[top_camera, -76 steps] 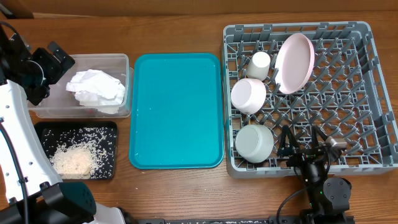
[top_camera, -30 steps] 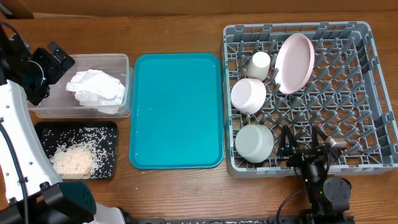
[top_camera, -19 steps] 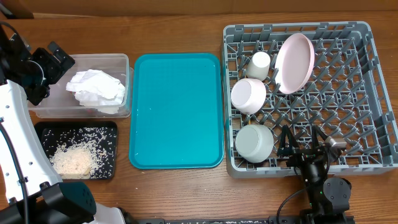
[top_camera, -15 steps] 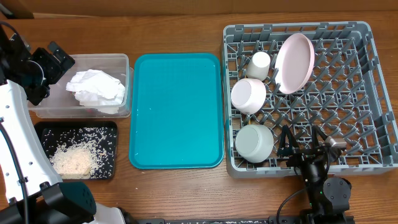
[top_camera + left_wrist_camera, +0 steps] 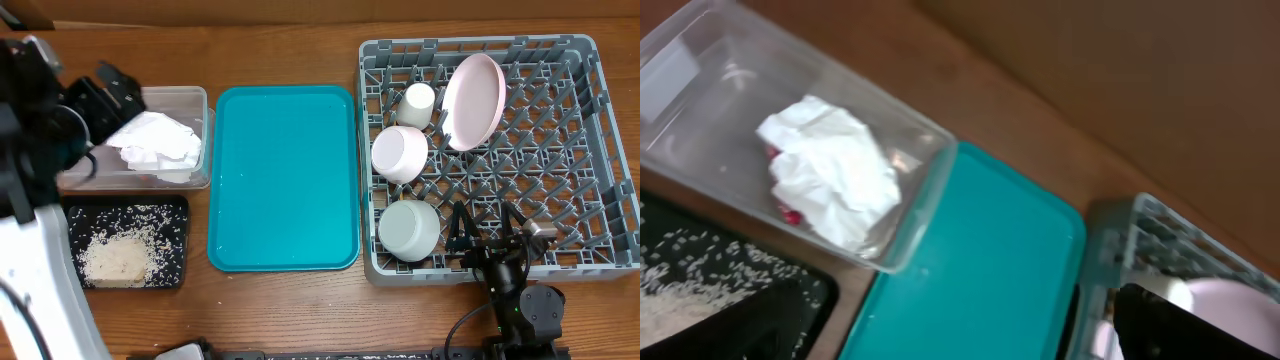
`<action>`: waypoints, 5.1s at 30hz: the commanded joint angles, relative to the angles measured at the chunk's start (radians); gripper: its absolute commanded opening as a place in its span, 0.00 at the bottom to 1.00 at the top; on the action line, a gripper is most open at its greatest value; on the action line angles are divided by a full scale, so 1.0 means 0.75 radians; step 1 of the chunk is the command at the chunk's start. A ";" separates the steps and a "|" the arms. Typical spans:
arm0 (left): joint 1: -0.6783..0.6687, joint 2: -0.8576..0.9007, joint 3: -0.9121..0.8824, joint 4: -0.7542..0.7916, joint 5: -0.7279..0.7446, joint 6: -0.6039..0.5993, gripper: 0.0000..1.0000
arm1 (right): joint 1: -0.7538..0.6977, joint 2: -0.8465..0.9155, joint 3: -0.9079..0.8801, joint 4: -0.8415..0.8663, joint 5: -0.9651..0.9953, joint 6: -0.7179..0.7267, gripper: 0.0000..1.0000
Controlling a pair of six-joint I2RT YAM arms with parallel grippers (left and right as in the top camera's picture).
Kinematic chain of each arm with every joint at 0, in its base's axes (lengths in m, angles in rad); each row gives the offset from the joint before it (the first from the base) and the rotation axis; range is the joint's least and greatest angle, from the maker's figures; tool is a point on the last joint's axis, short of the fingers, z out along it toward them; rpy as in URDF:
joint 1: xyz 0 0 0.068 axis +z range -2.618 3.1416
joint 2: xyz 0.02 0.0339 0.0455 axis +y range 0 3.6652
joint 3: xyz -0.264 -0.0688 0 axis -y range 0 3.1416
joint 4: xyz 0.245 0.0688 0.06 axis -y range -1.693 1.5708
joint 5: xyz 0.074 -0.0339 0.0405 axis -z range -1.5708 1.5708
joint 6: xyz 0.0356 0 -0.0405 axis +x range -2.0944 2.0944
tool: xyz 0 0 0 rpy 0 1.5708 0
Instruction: Sort waste into correct bins and load items into the dishwasher
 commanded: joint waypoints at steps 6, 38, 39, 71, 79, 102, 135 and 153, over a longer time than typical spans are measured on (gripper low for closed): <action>-0.260 -0.305 -0.161 0.001 0.002 -0.013 1.00 | -0.011 -0.010 -0.014 0.008 -0.008 -0.005 1.00; -0.266 -1.497 -2.108 1.709 0.011 -0.080 1.00 | -0.011 -0.010 -0.014 0.008 -0.008 -0.005 1.00; -0.267 -1.518 -2.141 1.756 0.011 -0.080 1.00 | -0.011 -0.010 -0.014 0.008 -0.008 -0.006 1.00; -0.309 -1.858 -2.490 1.577 -0.344 0.306 1.00 | -0.011 -0.010 -0.014 0.008 -0.008 -0.006 1.00; -0.310 -1.858 -2.490 1.577 -0.344 0.396 1.00 | -0.011 -0.010 -0.014 0.008 -0.008 -0.006 1.00; -0.310 -1.858 -2.490 1.577 -0.344 0.396 1.00 | -0.011 -0.010 -0.014 0.008 -0.008 -0.006 1.00; -0.310 -1.858 -2.490 1.577 -0.344 0.396 1.00 | -0.011 -0.010 -0.014 0.008 -0.008 -0.006 1.00; -0.310 -1.857 -2.490 1.577 -0.344 0.396 1.00 | -0.011 -0.010 -0.014 0.008 -0.008 -0.005 1.00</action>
